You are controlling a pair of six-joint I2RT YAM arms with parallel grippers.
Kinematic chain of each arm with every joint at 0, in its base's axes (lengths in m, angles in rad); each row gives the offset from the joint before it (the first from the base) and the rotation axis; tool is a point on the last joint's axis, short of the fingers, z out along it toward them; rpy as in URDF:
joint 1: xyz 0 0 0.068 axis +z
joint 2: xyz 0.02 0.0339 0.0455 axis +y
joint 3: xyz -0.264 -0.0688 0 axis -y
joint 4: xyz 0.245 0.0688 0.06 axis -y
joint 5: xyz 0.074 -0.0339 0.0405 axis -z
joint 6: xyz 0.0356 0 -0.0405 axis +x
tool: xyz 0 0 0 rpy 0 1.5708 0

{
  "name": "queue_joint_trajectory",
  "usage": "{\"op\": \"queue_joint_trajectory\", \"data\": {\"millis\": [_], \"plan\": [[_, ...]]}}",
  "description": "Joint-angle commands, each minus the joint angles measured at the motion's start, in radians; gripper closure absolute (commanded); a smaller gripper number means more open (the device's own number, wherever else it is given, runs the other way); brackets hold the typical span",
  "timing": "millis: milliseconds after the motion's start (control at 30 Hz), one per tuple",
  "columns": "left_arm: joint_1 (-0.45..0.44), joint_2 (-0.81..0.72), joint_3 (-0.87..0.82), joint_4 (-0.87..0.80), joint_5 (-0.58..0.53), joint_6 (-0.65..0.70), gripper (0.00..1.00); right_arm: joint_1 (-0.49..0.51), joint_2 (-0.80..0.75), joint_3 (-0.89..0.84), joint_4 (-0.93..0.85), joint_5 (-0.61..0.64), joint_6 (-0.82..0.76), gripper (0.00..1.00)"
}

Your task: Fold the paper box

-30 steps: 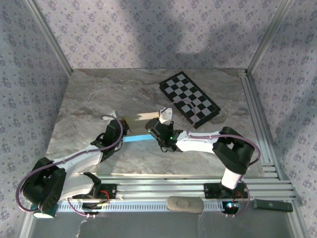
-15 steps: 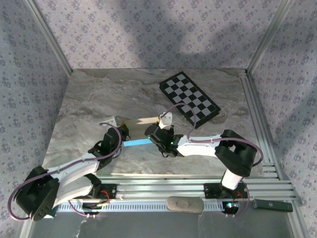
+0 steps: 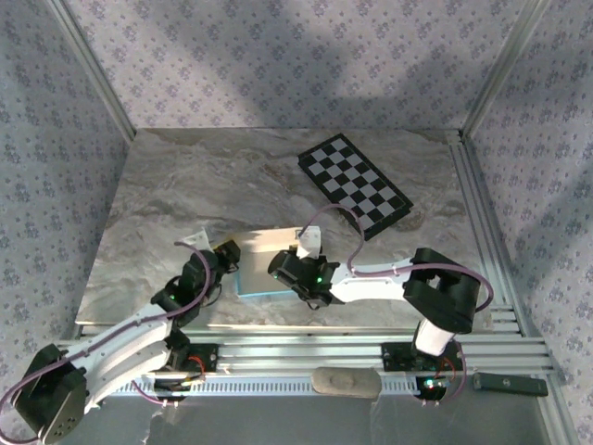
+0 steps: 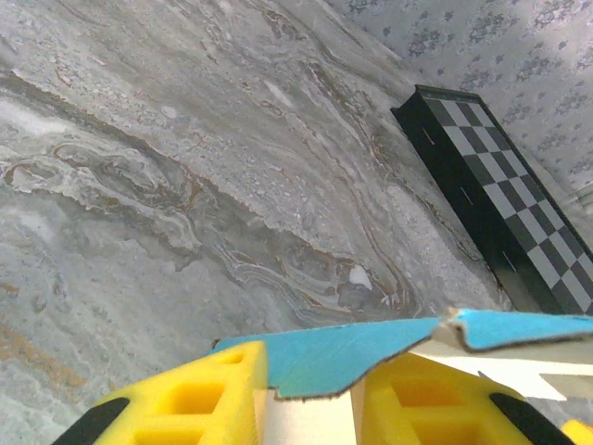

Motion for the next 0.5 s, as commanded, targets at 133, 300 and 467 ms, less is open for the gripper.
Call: {"op": "queue_joint_trajectory", "data": {"millis": [133, 300, 467], "plan": [[-0.005, -0.013, 0.000, 0.003, 0.035, -0.046, 0.71, -0.003, -0.030, 0.003, -0.011, -0.003, -0.005, 0.72], [-0.005, 0.032, 0.006, 0.032, 0.059, -0.082, 0.75, -0.056, -0.032, -0.027, 0.073, -0.114, -0.053, 0.87], [-0.006, 0.048, 0.002, 0.034, 0.063, -0.127, 0.86, -0.057, -0.020, -0.036, 0.110, -0.155, -0.083, 1.00]]}}
